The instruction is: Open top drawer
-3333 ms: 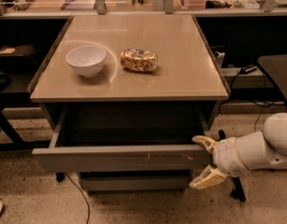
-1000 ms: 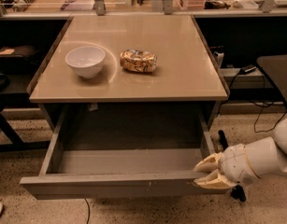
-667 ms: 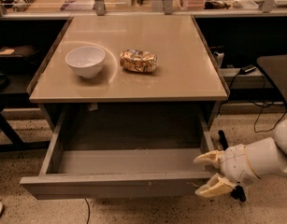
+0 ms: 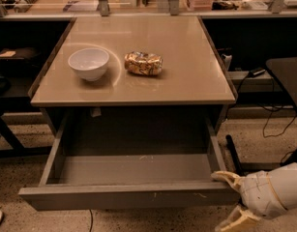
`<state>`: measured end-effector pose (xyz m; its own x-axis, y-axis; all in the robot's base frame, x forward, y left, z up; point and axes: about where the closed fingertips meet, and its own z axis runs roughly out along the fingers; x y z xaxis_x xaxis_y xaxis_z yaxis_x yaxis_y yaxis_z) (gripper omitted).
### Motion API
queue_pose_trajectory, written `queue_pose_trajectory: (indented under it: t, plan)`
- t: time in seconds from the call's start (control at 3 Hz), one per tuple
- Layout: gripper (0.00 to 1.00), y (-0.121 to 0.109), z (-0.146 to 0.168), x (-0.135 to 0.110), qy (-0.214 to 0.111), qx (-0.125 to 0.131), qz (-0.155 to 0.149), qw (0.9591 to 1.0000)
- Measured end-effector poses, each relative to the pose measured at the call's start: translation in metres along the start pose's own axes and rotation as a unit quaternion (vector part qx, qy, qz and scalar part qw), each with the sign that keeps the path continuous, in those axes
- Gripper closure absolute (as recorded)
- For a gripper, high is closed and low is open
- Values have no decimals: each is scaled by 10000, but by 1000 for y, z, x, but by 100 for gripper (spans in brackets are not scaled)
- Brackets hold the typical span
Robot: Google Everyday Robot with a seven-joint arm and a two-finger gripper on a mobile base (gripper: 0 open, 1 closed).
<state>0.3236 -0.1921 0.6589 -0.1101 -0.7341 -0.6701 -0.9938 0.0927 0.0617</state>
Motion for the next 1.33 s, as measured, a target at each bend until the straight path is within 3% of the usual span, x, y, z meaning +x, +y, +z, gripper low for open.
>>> queue_pose_trajectory:
  t: [0.67, 1.0, 1.33]
  plan:
    - [85, -3, -4, -6, 0, 0, 0, 10000]
    - [94, -5, -6, -8, 0, 0, 0, 10000]
    - [74, -5, -6, -8, 0, 0, 0, 10000]
